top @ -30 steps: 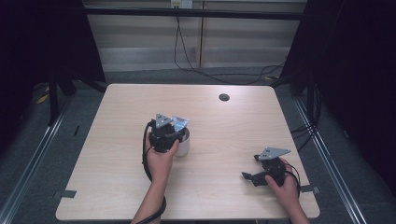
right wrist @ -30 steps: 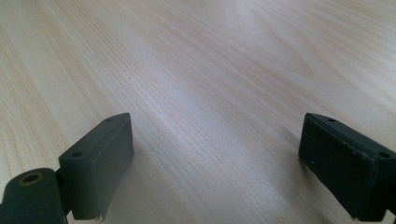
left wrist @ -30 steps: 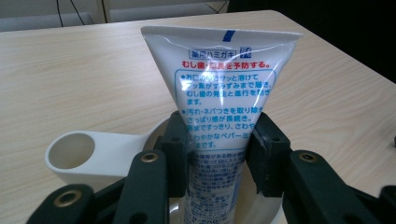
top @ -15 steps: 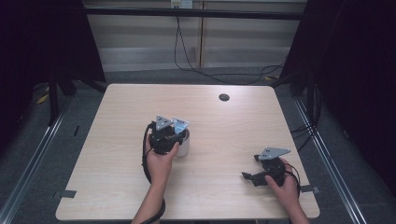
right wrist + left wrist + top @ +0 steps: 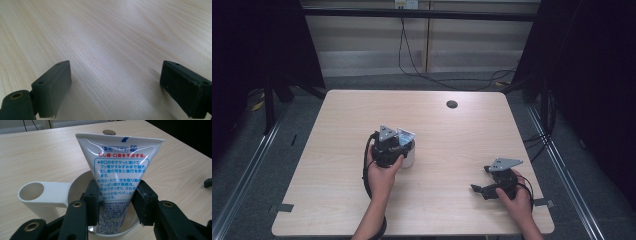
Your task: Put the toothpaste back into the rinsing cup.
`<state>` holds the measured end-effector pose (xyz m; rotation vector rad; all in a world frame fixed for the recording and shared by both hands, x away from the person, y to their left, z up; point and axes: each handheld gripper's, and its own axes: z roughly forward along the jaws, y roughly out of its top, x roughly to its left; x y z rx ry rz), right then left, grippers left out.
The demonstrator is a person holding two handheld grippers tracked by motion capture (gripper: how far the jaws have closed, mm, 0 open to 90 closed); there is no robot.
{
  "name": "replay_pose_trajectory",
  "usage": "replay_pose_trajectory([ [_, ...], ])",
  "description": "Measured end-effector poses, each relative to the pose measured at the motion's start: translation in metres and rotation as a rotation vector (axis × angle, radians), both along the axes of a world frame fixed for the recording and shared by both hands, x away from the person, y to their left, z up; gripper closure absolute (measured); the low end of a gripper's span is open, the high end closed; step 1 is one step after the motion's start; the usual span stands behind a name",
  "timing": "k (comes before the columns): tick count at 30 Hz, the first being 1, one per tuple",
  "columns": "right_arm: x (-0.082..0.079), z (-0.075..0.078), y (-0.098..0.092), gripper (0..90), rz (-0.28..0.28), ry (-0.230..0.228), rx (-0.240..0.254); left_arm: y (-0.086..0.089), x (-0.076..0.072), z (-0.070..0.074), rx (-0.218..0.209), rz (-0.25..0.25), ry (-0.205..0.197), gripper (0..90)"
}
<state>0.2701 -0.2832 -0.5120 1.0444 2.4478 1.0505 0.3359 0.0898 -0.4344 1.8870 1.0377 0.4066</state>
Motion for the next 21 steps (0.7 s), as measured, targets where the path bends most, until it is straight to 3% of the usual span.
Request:
replay_pose_trajectory([
  [21, 0.0, 0.0, 0.0001, 10.0, -0.001, 0.0, 0.001, 0.0061, -0.0033, 0.0024, 0.002, -0.012, 0.03, 57.2],
])
